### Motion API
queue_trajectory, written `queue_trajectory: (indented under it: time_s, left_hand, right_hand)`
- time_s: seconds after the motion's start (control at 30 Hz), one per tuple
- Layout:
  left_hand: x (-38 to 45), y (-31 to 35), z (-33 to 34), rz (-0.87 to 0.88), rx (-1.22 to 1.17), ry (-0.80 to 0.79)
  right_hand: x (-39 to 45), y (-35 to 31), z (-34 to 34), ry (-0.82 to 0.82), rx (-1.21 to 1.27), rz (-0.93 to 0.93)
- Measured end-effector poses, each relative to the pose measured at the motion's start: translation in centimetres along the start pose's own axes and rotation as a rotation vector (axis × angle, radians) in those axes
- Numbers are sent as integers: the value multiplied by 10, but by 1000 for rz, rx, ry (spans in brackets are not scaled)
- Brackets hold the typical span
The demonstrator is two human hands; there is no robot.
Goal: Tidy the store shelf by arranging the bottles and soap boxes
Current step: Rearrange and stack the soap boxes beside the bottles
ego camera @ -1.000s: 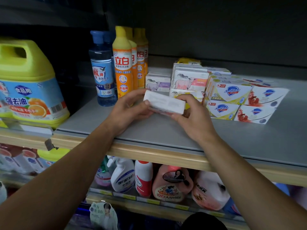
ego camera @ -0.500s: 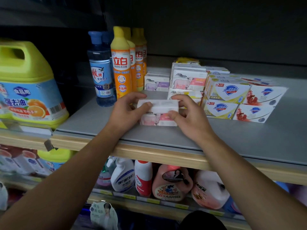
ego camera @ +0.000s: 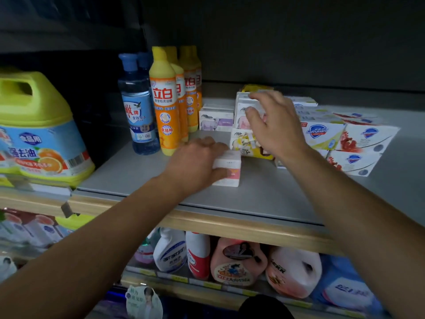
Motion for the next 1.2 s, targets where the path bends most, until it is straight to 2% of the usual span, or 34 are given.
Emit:
queue_trajectory:
  time_s: [0.1, 0.2, 0.33, 0.53, 0.73, 0.83, 1.2]
  left_hand:
    - [12, -6, -3, 2, 15, -33]
    - [28, -27, -20, -50, -28, 66]
    - [64, -51, -22, -146, -3, 146]
    - [115, -71, 16, -200, 56, 107]
    - [149, -94, 65, -260, 11, 29]
    - [155, -106, 88, -310, -28, 76]
    - [160, -111, 98, -238, -64, 125]
  right_hand:
    - [19, 9, 24, -194, -210, 3]
    - [18, 17, 46, -326, -335, 19]
    - [20, 14, 51, -290, -513, -28]
    - [26, 18, 51, -311, -442, -53]
    - [24, 19, 51, -269, -456, -56]
    - [23, 21, 52, -265, -455, -44]
    - [25, 20, 50, -235, -433, -20]
Point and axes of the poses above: each hand's wrist, its own x-axis towards the middle knuckle, its own z-axis out of the palm, y = z × x, the point moved 10 cm from there along x, towards the middle knuckle
